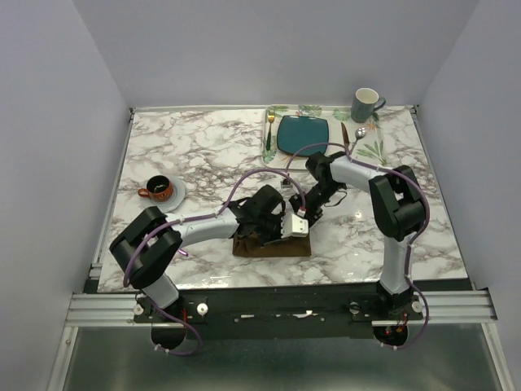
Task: Fold the napkin into a case and place the utensils inside
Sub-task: Pick up the top corner of the smaller rectangle folded napkin from the center of the board.
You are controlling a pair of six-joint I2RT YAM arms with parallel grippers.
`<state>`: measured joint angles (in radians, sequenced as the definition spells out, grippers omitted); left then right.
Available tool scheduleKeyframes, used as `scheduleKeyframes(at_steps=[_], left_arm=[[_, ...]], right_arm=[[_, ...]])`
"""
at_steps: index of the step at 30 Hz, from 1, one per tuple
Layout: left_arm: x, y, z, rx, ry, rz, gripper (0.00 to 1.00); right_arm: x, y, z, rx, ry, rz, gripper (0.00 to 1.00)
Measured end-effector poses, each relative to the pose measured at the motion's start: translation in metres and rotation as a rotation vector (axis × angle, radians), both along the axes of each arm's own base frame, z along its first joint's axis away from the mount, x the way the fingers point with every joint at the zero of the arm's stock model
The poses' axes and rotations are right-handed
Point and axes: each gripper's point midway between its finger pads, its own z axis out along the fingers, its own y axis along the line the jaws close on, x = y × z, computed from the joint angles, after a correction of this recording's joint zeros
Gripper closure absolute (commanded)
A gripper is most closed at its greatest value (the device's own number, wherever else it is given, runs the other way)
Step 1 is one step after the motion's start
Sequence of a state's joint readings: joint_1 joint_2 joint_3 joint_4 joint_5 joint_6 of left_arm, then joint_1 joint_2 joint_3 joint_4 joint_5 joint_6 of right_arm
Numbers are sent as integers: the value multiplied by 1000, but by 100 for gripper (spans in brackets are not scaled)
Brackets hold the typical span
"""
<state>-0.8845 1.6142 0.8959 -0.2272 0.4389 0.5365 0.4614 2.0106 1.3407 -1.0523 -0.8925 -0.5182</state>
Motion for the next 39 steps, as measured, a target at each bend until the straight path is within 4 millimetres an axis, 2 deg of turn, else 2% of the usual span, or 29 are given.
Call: scheduleKeyframes(at_steps=[4, 6, 9, 10, 13, 14, 16, 17, 20, 22, 24, 25, 29, 32, 39], left_arm=[[2, 1, 0, 4, 8, 10, 98], [4, 0, 0, 4, 10, 16, 98], [8, 1, 0, 7, 21, 25, 98], [9, 1, -1, 9, 24, 29, 98], [10, 3, -2, 14, 33, 35, 98], [11, 3, -1, 15, 36, 39, 98], [12, 2, 0, 14, 38, 41, 98], [11, 2, -1, 14, 41, 42, 97], [12, 2, 0, 13, 47, 47, 97], [12, 2, 1, 12, 50, 47, 96], [12, 2, 1, 13, 52, 47, 91], [12, 3, 1, 13, 53, 46, 87], [13, 3, 1, 12, 54, 50, 62], [13, 2, 2, 5, 59, 56, 54], [23, -15, 22, -57, 50, 68, 50]], right_arm=[[2, -6, 6, 7, -10, -6, 37], [-2, -7, 7, 13, -10, 4, 22], [-8, -9, 7, 20, 3, 14, 21], [-9, -9, 7, 21, 7, 16, 23], [-12, -11, 7, 23, 11, 21, 40], [-13, -11, 7, 28, 4, 27, 56], [-13, -11, 7, 27, 5, 25, 68], [-13, -11, 7, 26, 4, 23, 72], [-11, -10, 5, 23, -4, 16, 71], [-9, -9, 4, 23, -11, 13, 81], [-8, -9, 3, 22, -14, 11, 97], [-7, -9, 3, 25, -21, 11, 99], [-6, -9, 0, 14, -18, -3, 99], [-6, -8, -1, 12, -16, -10, 99], [-5, -7, -3, 10, -14, -20, 99]])
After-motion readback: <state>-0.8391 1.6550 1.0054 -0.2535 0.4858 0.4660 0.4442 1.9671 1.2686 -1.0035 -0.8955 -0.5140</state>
